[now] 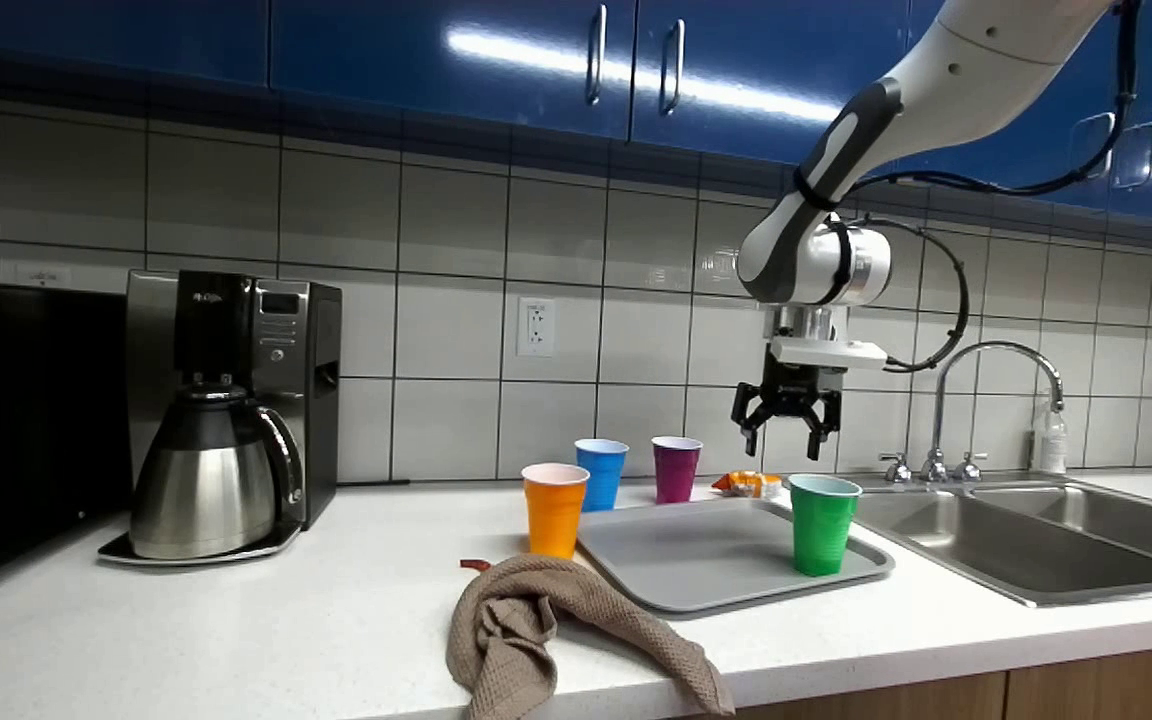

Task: Put the cups on the grey tray.

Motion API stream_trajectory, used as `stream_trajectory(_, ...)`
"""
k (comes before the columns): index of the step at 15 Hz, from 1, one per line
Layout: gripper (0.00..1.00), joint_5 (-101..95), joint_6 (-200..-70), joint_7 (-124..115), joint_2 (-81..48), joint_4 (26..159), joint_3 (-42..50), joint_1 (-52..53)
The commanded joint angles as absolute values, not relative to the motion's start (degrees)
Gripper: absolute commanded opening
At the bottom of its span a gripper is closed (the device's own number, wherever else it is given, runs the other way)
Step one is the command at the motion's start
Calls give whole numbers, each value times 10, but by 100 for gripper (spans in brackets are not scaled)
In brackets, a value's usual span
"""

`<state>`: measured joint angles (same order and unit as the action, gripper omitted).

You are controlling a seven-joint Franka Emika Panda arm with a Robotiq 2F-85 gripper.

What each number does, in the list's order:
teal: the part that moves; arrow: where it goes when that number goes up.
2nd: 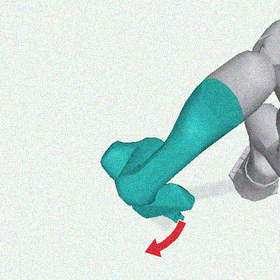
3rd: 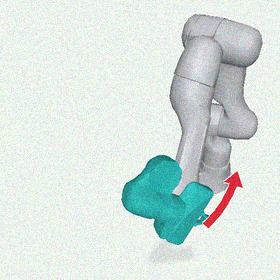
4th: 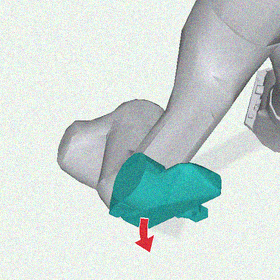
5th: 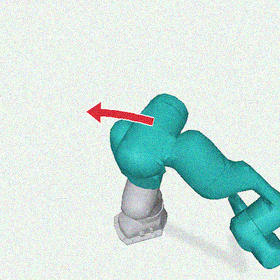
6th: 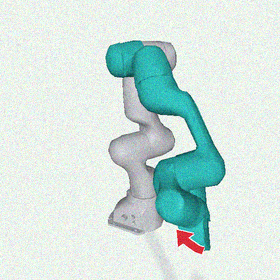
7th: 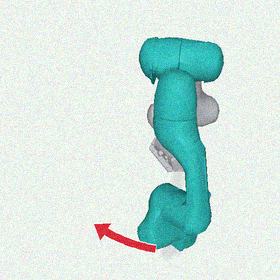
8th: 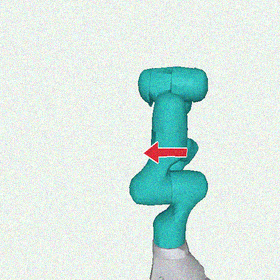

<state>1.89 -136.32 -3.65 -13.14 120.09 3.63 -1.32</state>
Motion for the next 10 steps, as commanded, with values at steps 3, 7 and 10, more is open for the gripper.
stream_trajectory(3, 100, 33, -1387, -84, -211, 1104, 34, -16)
stream_trajectory(7, 100, 47, -1406, -110, -257, 1054, 35, -15)
stream_trajectory(10, 100, 62, -1414, -123, -284, 1017, 34, -17)
